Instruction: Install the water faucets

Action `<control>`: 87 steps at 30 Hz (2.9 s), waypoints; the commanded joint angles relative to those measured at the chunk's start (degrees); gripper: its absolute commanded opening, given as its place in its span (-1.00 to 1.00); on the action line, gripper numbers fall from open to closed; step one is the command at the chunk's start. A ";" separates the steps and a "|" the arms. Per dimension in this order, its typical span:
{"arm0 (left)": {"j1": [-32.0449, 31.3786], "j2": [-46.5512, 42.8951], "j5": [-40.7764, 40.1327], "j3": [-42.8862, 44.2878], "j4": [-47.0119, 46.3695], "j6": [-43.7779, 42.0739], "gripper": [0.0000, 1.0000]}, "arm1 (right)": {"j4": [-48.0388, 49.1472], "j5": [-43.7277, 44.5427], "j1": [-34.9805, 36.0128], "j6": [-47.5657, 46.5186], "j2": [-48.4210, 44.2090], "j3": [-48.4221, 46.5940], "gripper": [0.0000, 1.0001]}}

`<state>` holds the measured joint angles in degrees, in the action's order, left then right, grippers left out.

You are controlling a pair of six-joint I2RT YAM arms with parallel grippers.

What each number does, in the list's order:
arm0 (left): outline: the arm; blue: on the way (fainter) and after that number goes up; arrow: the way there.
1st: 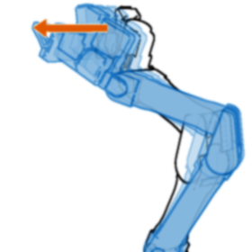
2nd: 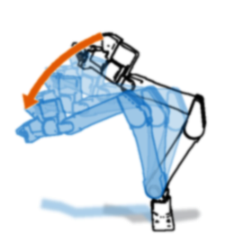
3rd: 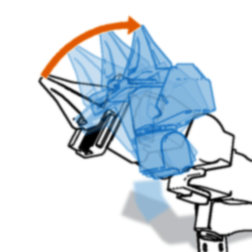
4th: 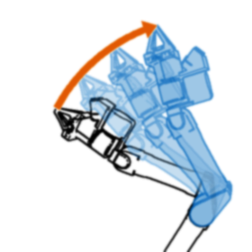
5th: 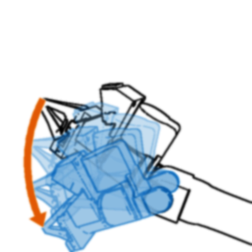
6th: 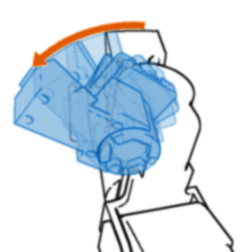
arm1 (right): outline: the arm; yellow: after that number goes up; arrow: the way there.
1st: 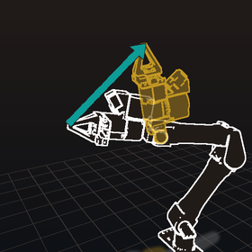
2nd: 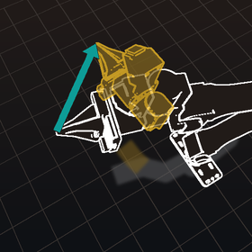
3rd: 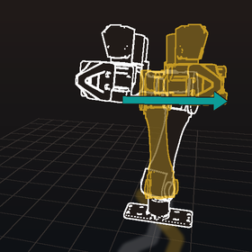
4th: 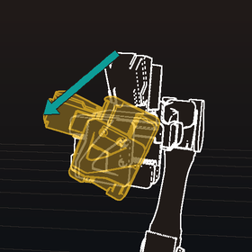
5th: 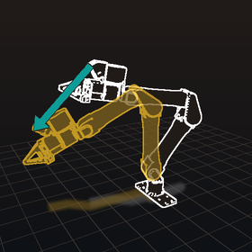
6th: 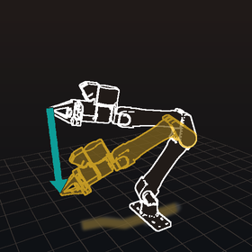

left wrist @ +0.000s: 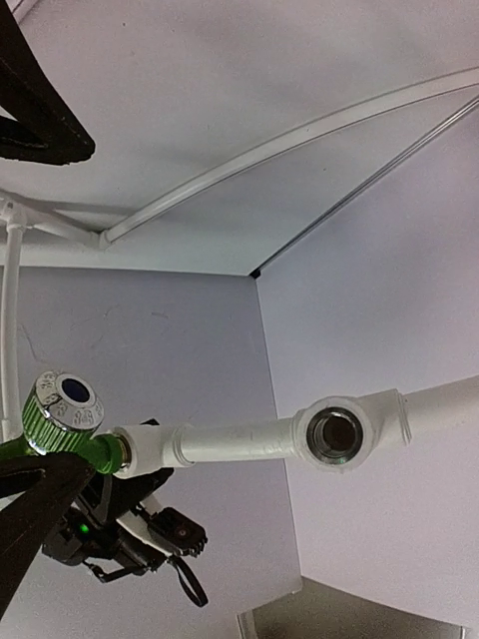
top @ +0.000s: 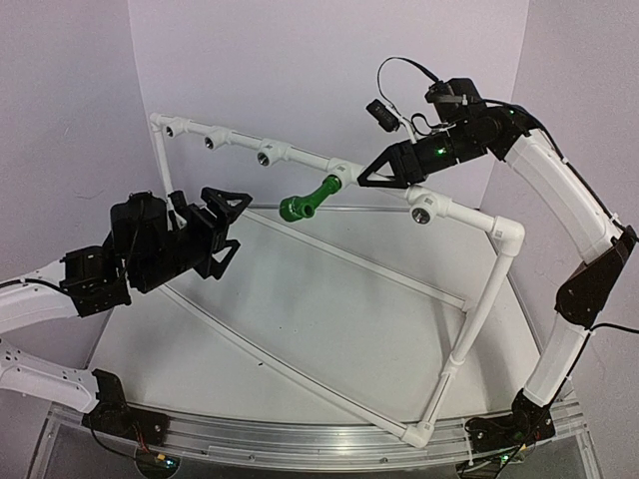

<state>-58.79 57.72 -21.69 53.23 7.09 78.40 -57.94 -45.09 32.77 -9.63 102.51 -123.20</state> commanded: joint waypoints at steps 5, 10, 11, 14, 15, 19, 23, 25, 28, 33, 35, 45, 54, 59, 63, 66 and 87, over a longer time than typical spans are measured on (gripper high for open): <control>2.00 0.40 8.56 -8.57 -30.55 2.25 0.99 | -4.44 1.09 0.47 -1.79 0.24 2.93 0.09; 2.19 4.06 11.76 -9.03 -37.82 3.40 0.99 | -4.43 1.14 0.49 -1.65 0.06 3.02 0.09; 2.29 4.73 12.40 -9.11 -39.34 3.89 0.99 | -4.50 1.21 0.52 -1.60 0.06 2.99 0.09; 2.28 6.08 13.62 -9.51 -41.93 6.09 0.99 | -4.50 1.28 0.46 -1.45 0.03 2.92 0.09; 2.28 6.49 13.98 -9.59 -42.49 7.00 0.99 | -4.52 1.34 0.45 -1.46 0.00 2.88 0.09; 2.28 8.22 16.49 -8.27 -42.35 8.65 0.99 | -4.60 1.81 0.49 -1.69 -0.02 2.73 0.13; 2.28 9.84 18.18 -7.66 -43.09 10.68 0.99 | -4.66 2.12 0.47 -1.80 0.06 2.53 0.17; 2.26 10.23 18.53 -7.82 -43.70 11.77 0.99 | -4.74 2.25 0.45 -1.87 0.04 2.54 0.19; 2.19 11.22 19.52 -7.35 -44.64 12.59 0.99 | -4.79 2.63 0.45 -2.08 -0.03 2.60 0.23; 2.19 13.64 22.77 -4.60 -45.65 12.21 0.99 | -4.84 2.73 0.49 -2.23 -0.03 2.70 0.30; 2.21 14.37 23.87 -4.28 -46.21 12.51 0.99 | -4.94 2.72 0.49 -2.24 -0.10 2.79 0.34; 1.93 15.77 26.76 1.27 -42.61 7.52 0.84 | -6.27 2.94 0.62 -3.74 -1.49 4.81 0.47; 1.93 16.71 28.00 3.64 -41.24 5.77 0.62 | -6.32 3.57 1.33 -4.44 -2.14 6.21 0.37; 1.93 15.89 27.15 4.81 -37.90 3.98 0.44 | -6.31 3.50 1.37 -4.52 -1.92 6.06 0.30; 1.93 15.15 26.77 5.92 -35.02 1.82 0.29 | -6.21 3.46 1.36 -4.46 -1.79 6.13 0.28; 1.93 15.15 26.79 6.31 -34.46 1.11 0.19 | -6.23 3.43 1.38 -4.43 -1.71 6.05 0.26; 1.93 15.45 26.30 14.62 -18.53 -13.61 -0.24 | -6.31 2.97 1.49 -4.26 -1.55 6.57 0.06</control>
<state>-56.29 73.71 2.70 62.89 -13.00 70.79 -55.31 -43.09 32.99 -12.23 100.47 -119.20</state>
